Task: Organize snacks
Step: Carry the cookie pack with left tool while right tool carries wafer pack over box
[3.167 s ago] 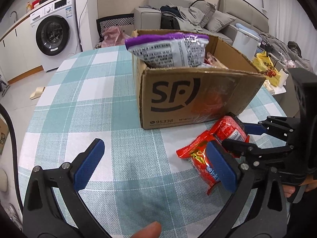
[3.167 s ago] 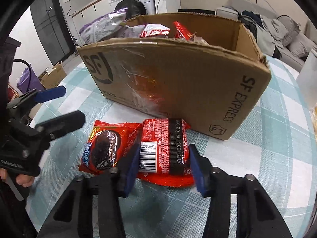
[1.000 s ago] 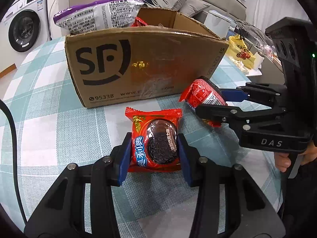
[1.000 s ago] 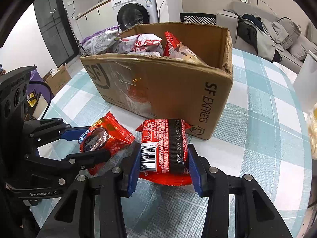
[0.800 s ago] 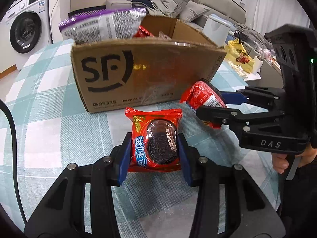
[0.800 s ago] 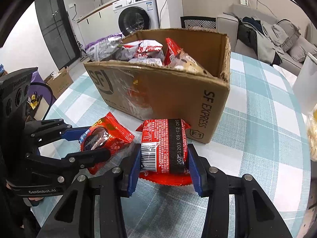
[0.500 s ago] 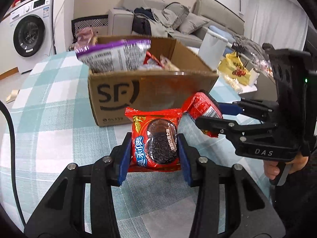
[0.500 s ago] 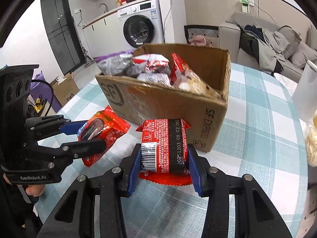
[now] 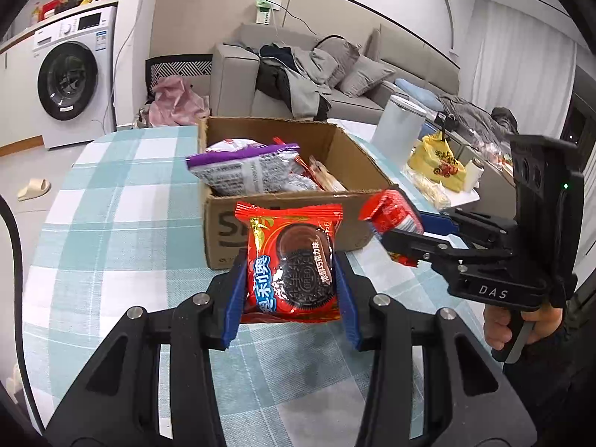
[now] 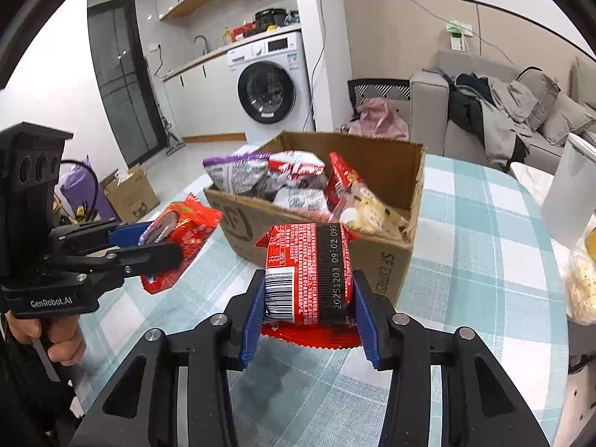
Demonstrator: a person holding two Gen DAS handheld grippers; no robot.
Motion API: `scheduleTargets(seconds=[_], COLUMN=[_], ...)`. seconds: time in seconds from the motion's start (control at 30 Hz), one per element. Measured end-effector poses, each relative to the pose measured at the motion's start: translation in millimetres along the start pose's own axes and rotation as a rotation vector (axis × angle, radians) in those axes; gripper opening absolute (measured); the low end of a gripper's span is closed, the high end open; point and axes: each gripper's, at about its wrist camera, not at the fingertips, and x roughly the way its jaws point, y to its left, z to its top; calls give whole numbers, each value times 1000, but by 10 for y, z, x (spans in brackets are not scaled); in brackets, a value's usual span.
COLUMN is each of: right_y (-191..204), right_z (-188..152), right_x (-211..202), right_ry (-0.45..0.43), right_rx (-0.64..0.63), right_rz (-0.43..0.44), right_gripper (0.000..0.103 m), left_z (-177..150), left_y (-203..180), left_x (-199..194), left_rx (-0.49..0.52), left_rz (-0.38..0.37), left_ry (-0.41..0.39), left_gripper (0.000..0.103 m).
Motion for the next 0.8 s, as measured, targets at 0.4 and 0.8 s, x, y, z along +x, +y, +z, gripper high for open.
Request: scheduleTargets(seconds=[0.4,0.8], right_y=[-87,-130], right_z=[67,139], right_x=[-138,-184], right_ry=[-61,-91], right_rx=[45,78], right_rz=[-23,-53], right_gripper=[45,45], left_z=[140,321], left_y=[209,441], left_x=[-72,16], left_rx=[-47,-76], left_rz=[51,104], left_ry=[-54,-80], left_gripper=[40,40])
